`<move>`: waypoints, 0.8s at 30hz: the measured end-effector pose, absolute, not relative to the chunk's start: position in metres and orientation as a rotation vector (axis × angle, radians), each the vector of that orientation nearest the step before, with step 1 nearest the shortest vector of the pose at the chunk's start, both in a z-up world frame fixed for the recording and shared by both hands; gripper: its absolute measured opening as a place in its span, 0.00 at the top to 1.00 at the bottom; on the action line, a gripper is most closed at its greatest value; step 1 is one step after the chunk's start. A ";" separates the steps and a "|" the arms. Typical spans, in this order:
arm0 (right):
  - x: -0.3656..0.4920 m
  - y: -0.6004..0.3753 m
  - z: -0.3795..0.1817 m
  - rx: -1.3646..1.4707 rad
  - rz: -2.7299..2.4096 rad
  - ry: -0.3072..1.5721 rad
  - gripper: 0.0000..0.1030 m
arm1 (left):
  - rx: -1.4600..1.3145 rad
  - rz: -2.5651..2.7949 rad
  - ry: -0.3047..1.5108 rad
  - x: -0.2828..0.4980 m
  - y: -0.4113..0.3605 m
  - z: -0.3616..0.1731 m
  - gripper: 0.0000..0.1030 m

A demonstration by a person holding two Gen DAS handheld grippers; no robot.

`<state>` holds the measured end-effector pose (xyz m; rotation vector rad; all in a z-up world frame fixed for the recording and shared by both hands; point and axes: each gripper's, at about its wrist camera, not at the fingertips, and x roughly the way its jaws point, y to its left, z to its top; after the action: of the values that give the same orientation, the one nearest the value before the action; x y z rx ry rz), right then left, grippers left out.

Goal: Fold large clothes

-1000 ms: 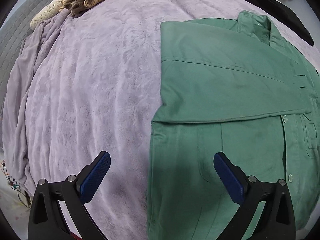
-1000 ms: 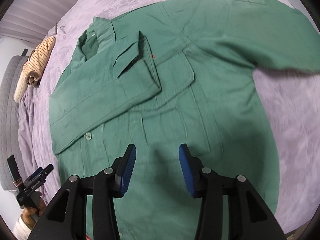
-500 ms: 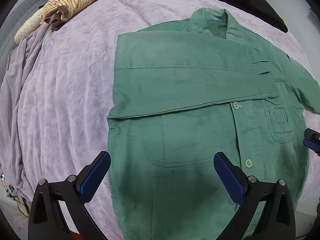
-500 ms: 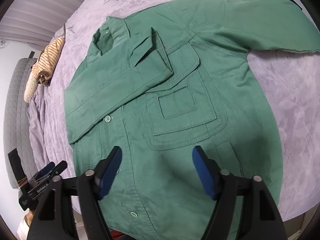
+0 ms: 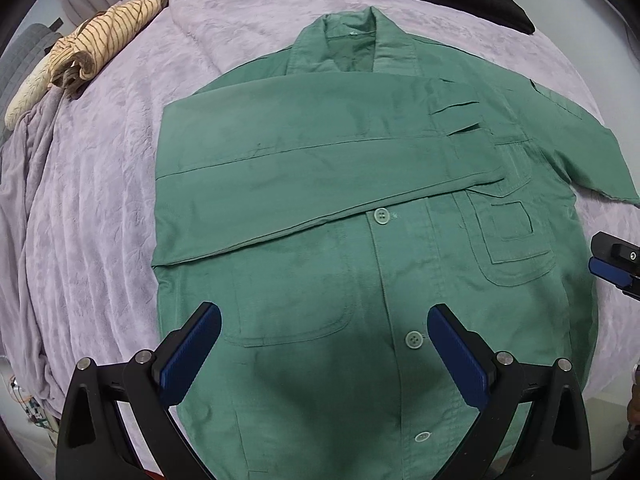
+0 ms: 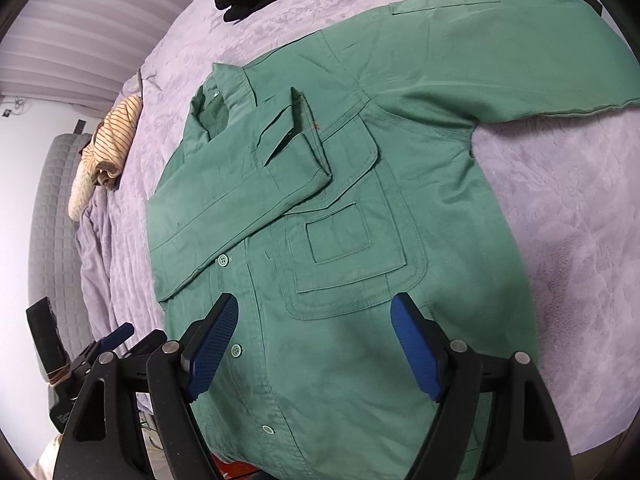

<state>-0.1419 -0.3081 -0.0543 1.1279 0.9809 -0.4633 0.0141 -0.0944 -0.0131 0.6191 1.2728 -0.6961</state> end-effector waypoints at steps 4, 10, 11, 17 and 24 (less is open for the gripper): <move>-0.154 -0.316 -0.060 1.157 -0.457 0.968 0.13 | 0.650 -0.719 1.276 -0.002 -0.112 -0.016 0.00; -0.170 -0.326 -0.070 1.197 -0.448 0.951 0.00 | 0.681 -0.755 1.282 -0.020 -0.139 -0.020 0.00; -0.172 -0.328 -0.071 1.209 -0.445 0.944 0.00 | 0.687 -0.759 1.283 -0.022 -0.143 -0.020 0.00; -0.186 -0.342 -0.077 1.261 -0.427 0.912 0.00 | 0.709 -0.772 1.288 -0.033 -0.167 -0.024 0.00; -0.199 -0.354 -0.078 1.286 -0.403 0.870 0.00 | 0.712 -0.782 1.304 -0.043 -0.178 -0.027 0.00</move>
<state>-0.1993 -0.3544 -0.0776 1.2861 0.8705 -0.4028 -0.0434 -0.1781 -0.0272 0.7123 1.3038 -0.7819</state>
